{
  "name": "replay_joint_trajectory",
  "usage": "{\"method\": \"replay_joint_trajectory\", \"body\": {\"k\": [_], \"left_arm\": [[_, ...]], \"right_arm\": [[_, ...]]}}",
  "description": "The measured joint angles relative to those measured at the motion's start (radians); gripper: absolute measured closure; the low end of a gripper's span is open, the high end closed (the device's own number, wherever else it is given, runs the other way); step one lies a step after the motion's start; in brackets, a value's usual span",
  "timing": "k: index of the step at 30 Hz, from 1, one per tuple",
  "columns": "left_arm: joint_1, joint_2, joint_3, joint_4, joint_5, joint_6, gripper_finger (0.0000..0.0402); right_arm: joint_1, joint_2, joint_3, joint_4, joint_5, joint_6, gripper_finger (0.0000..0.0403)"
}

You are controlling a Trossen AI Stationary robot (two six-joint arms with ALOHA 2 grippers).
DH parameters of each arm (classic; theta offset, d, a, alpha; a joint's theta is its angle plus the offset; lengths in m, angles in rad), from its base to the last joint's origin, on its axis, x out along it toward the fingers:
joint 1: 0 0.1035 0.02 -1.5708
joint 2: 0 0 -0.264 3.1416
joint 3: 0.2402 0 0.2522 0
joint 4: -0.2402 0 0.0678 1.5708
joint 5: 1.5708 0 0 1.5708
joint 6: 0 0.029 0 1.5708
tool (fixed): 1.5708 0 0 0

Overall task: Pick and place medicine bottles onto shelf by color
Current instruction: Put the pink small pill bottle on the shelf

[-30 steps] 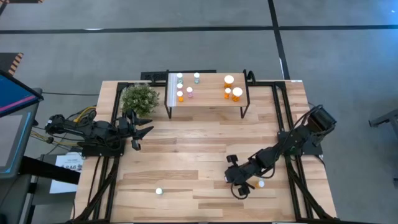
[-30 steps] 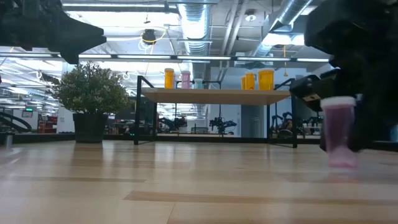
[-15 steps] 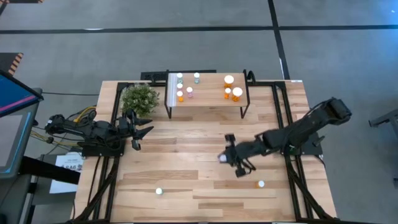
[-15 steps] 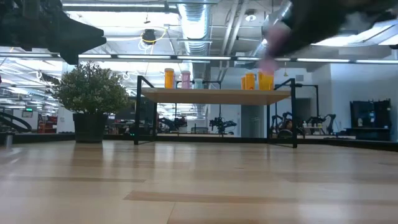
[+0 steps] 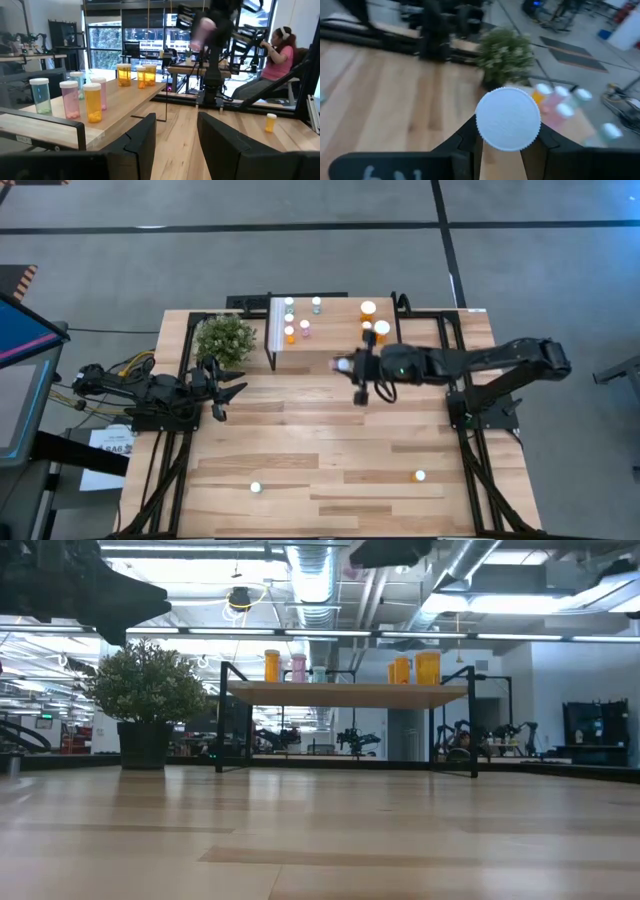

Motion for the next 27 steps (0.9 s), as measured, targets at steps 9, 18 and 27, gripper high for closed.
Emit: {"method": "replay_joint_trajectory", "body": {"k": [9,18,27], "left_arm": [[0.000,0.000,0.000,0.000,0.000,0.000,0.0269],[0.000,0.000,0.000,0.000,-0.004,0.000,0.0269],[0.000,0.000,0.000,-0.031,-0.015,-0.008,0.0269]], "right_arm": [[-0.170,0.107,0.189,-0.103,-0.002,-0.002,0.0284],[-0.345,0.287,0.415,-0.304,-0.205,0.093,0.0284],[-0.500,0.426,0.486,-0.391,-0.315,0.114,0.0284]]}}
